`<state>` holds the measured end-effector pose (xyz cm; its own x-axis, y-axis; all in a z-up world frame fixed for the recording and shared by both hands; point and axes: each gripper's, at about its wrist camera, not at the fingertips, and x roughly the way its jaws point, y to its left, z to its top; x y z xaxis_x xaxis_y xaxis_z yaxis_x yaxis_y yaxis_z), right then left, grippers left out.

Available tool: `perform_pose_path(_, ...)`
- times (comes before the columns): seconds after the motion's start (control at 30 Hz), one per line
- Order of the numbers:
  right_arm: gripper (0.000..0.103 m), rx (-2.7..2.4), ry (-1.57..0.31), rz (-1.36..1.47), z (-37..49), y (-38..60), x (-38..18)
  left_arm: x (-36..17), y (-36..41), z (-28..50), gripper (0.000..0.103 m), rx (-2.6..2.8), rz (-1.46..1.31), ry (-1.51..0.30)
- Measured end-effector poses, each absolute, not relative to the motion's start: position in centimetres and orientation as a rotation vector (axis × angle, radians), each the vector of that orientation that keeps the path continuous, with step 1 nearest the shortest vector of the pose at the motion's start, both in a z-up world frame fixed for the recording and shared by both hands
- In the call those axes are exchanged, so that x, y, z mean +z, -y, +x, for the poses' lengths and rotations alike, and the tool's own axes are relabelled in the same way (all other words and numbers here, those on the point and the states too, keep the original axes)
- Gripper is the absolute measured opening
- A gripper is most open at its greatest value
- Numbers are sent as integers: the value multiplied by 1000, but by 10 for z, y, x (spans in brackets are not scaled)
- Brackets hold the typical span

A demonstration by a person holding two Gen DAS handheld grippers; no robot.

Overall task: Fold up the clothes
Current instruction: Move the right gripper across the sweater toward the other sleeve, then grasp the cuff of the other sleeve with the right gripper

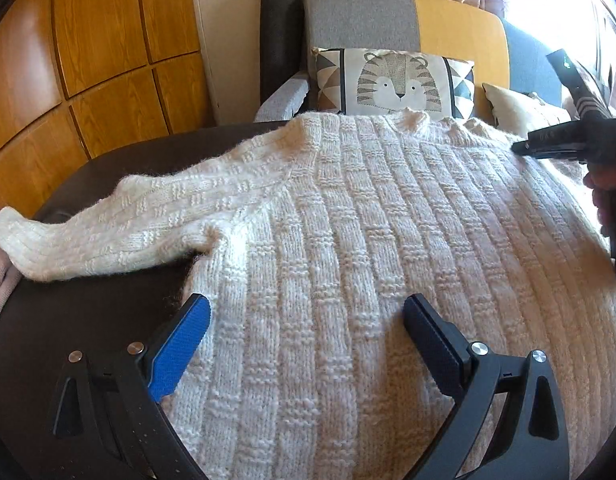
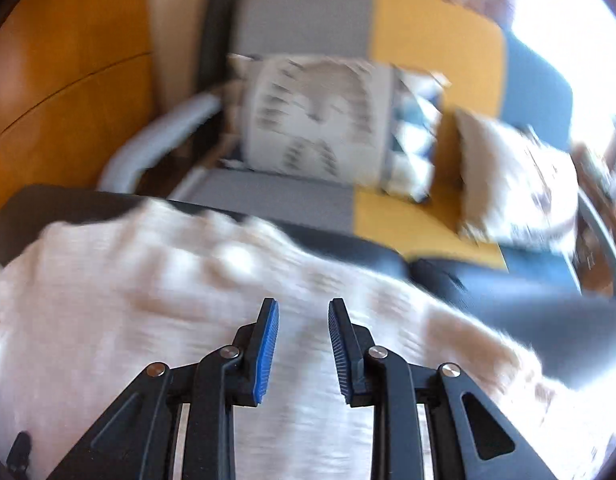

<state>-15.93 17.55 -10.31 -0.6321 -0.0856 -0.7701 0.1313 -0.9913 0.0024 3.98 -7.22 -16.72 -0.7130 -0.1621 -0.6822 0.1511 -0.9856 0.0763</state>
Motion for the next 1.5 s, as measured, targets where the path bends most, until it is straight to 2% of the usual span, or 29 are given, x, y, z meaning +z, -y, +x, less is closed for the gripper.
perform_pose_path(0.07, 29, -2731, -11, 1286, -167, -185, -109, -167, 72, 39, 99, -2760, 1098, 25)
perform_pose_path(0.17, 31, -2742, -94, 1272, -174, -178, -111, -168, 73, 40, 100, -2762, 1096, 23)
perform_pose_path(0.23, 31, -2737, -86, 1272, -174, -178, -109, -168, 73, 40, 99, -2761, 1097, 22)
perform_pose_path(0.33, 31, -2720, 42, 1214, -154, -194, -91, -167, 73, 40, 100, -2761, 1097, 22)
perform_pose_path(0.43, 31, -2787, 56, 1117, -122, -220, -68, -167, 72, 40, 100, -2761, 1098, 25)
perform_pose_path(0.57, 31, -2847, 87, 1247, -91, -279, -61, -166, 71, 40, 100, -2759, 1099, 34)
perform_pose_path(0.77, 31, -2905, 119, 1513, -68, -358, -96, -166, 70, 40, 100, -2755, 1102, 40)
perform_pose_path(0.83, 30, -2921, 188, 1458, -65, -380, -103, -166, 69, 40, 99, -2755, 1101, 43)
perform_pose_path(1.1, 31, -2979, 84, 1457, -75, -388, -101, -166, 71, 40, 99, -2760, 1104, 37)
perform_pose_path(1.2, 31, -2980, 204, 1430, -58, -389, -89, -166, 72, 39, 100, -2761, 1106, 36)
perform_pose_path(1.3, 31, -2997, 453, 1338, -26, -398, -77, -167, 72, 39, 100, -2762, 1108, 36)
perform_pose_path(1.5, 33, -2954, 965, 1357, 36, -456, -83, -167, 71, 39, 100, -2762, 1114, 32)
